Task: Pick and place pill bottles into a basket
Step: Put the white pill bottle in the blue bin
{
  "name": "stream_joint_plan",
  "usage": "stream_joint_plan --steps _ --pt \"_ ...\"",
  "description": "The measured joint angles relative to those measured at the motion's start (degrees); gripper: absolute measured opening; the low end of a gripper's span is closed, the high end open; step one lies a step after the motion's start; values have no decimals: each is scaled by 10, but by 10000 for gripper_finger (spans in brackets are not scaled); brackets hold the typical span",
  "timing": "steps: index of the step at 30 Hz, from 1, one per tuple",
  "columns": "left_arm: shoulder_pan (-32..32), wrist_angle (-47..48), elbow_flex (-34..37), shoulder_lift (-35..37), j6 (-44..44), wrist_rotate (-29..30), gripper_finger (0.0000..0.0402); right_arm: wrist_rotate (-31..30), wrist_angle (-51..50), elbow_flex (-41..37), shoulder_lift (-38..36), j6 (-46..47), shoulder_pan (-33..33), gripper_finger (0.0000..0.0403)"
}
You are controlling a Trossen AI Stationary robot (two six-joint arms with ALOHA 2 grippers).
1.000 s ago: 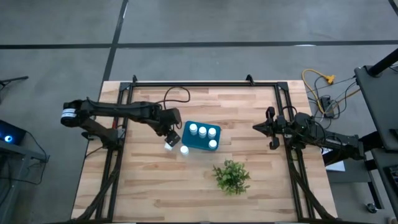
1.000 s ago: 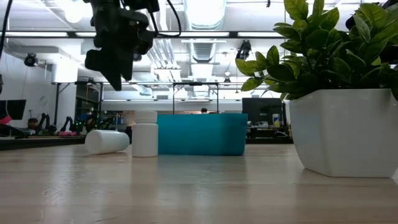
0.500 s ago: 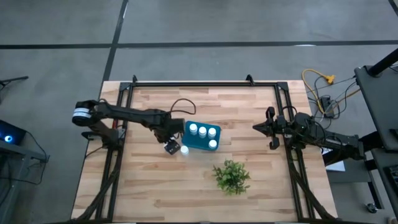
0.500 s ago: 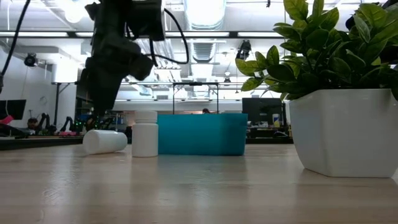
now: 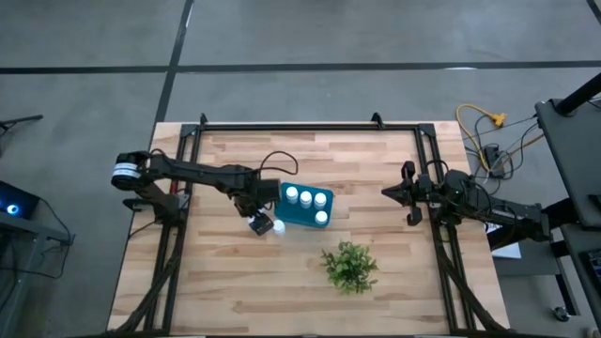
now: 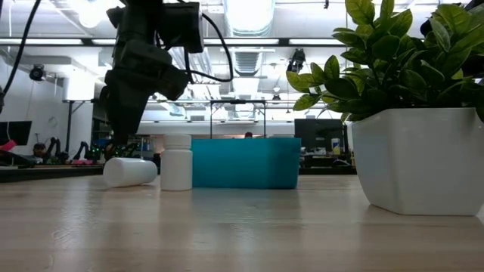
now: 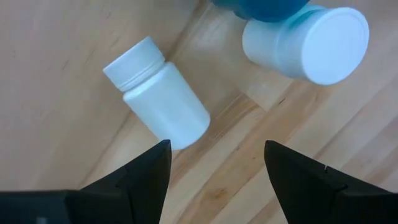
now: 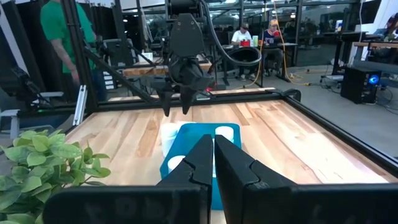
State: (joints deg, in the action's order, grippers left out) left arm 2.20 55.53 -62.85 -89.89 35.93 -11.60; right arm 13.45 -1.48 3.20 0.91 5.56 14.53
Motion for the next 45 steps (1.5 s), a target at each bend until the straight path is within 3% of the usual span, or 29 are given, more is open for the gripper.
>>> stream_joint_plan --steps 45 --pt "-1 -26 11 0 -35 -19 240 0 0 0 0 0 0 9"
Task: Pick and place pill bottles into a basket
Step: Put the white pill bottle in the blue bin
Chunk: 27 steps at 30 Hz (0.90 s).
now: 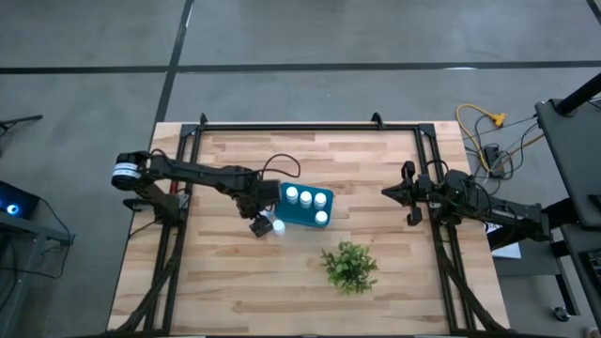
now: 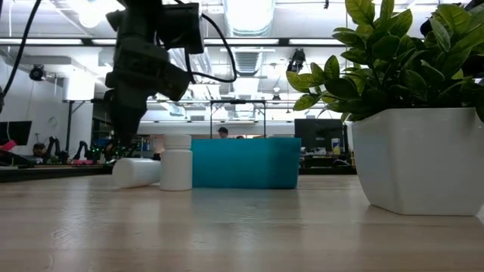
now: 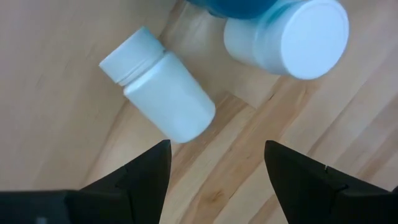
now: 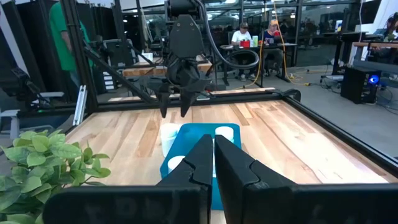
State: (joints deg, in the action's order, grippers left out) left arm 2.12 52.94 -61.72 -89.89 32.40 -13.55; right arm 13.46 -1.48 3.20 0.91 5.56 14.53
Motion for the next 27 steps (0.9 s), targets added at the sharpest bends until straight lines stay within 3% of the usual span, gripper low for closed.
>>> stream_joint_plan --steps 17,27 --pt "-2 -17 30 0 11 -7 254 0 0 0 0 0 0 9" --pt "-2 -44 28 0 95 110 254 0 0 0 0 0 0 9"
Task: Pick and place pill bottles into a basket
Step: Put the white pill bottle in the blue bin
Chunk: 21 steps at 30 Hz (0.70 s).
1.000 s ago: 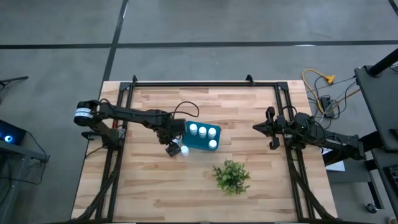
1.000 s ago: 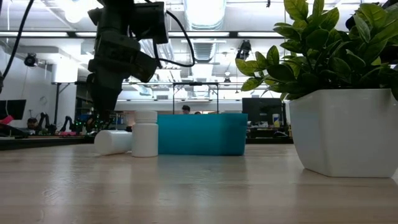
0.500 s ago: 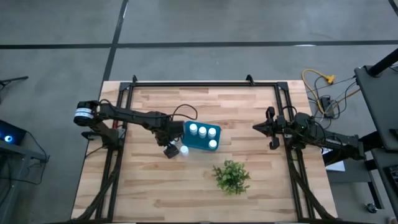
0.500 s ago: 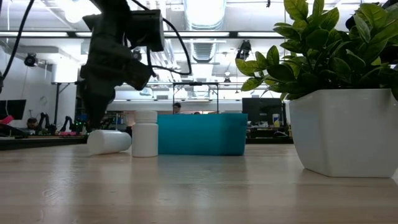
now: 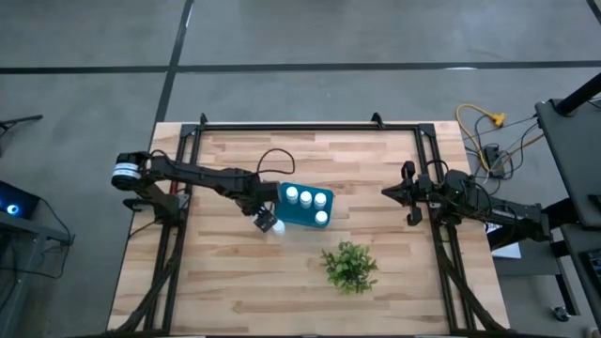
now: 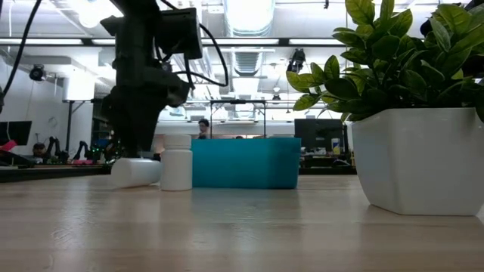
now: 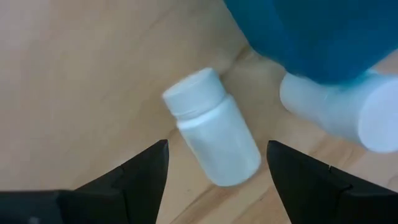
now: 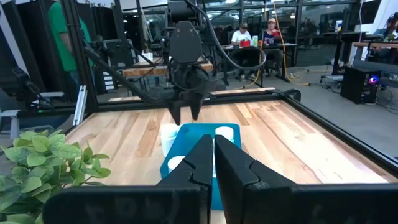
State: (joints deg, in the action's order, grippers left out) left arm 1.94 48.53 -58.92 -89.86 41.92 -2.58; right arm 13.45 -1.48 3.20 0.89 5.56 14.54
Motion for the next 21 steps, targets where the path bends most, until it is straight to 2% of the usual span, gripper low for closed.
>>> stream_joint_plan --steps 11,21 --pt "-1 -2 -1 0 77 23 254 0 0 0 0 0 0 9" --pt "-5 -13 0 0 88 22 254 0 0 0 0 0 0 9"
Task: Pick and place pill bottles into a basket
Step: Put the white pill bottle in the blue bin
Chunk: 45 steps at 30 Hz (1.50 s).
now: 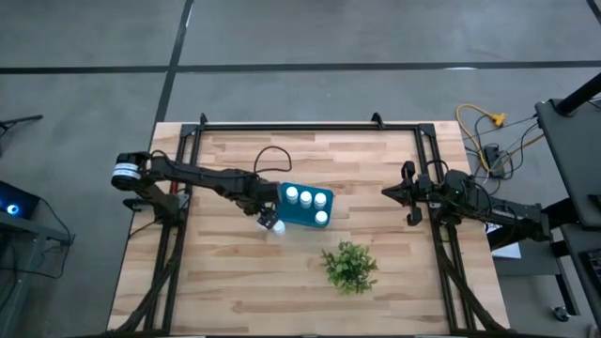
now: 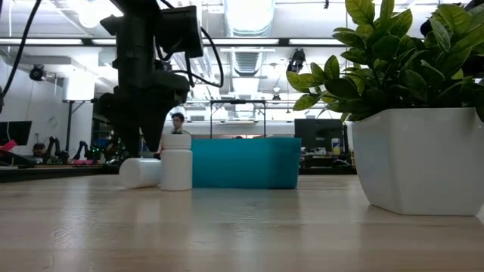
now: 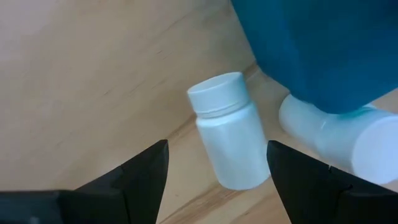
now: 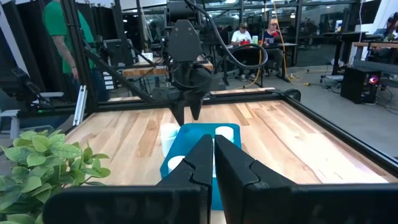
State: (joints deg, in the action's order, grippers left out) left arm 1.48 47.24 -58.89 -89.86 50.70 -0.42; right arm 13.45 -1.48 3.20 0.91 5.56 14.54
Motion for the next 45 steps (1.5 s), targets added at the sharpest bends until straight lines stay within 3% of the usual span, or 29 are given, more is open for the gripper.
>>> stream_joint_plan --steps 9,45 --pt "-2 -38 0 0 0 -38 254 0 0 0 0 0 0 9" --pt "-2 -10 -3 0 30 -18 254 0 0 0 0 0 0 9"
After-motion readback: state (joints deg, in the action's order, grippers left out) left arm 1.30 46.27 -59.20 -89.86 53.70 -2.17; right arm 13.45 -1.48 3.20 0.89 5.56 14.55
